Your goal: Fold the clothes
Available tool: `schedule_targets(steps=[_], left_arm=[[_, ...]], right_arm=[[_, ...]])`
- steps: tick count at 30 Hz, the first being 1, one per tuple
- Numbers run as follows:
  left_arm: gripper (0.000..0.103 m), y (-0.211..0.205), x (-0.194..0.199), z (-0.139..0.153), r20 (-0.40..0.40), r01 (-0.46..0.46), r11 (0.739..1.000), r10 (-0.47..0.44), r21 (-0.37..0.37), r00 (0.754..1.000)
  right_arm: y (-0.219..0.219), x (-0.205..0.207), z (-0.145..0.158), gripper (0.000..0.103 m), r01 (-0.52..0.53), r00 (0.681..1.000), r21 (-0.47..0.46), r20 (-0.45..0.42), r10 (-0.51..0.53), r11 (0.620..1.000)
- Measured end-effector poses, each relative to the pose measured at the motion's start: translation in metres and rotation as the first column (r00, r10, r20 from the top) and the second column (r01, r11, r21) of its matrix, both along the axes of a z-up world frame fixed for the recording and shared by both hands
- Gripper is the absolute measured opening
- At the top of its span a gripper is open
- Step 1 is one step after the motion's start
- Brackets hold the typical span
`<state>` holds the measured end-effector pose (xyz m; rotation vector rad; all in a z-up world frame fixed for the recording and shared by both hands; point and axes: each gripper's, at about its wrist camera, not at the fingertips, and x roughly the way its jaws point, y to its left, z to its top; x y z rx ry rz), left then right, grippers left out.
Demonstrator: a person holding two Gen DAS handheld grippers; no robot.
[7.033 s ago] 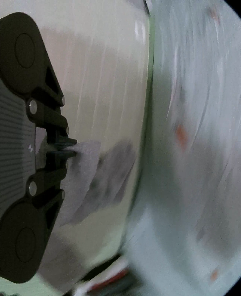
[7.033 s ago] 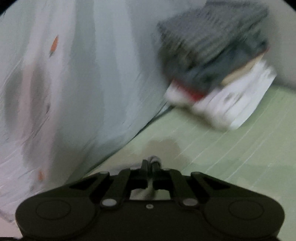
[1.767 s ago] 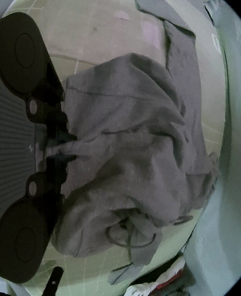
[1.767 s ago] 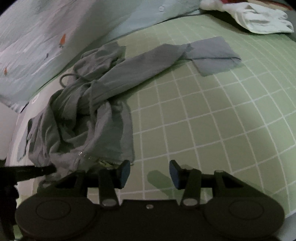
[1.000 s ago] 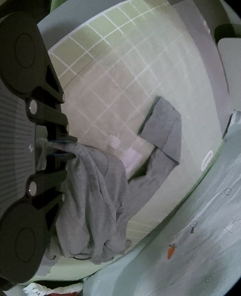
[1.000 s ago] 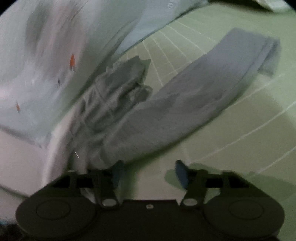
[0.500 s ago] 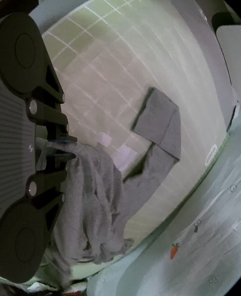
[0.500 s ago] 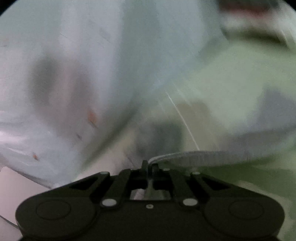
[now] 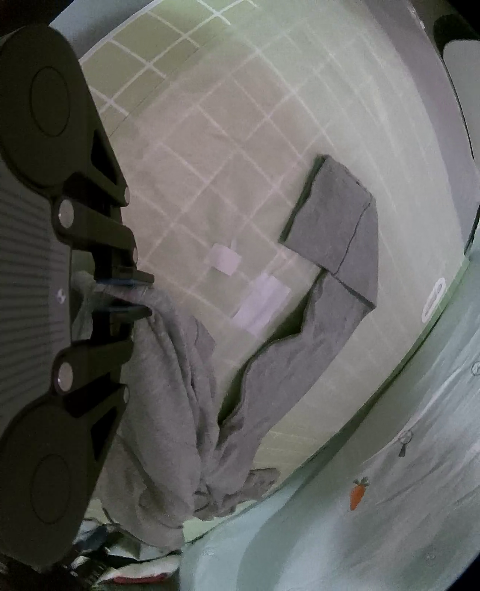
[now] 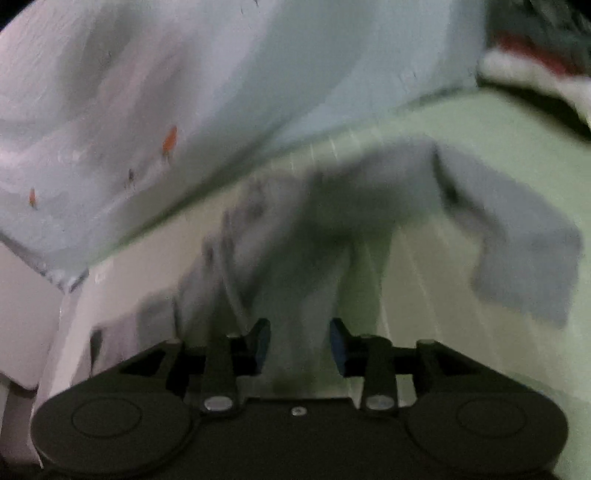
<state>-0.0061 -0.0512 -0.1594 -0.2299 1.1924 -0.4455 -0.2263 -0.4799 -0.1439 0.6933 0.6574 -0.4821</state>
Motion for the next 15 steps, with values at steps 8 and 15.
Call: schedule_targets(steps=[8,15], left_arm=[[0.026,-0.006,0.001,-0.004,0.002,0.055,0.998,-0.055,0.041,0.998],[0.035,-0.008,0.000,-0.006,0.021,0.098,0.991,-0.101,0.093,0.995]], right_arm=[[0.031,-0.003,-0.032,0.049,-0.076,0.993,0.079,-0.084,0.082,0.994],[0.042,0.017,-0.022,0.074,-0.151,0.985,-0.057,-0.088,0.146,0.987]])
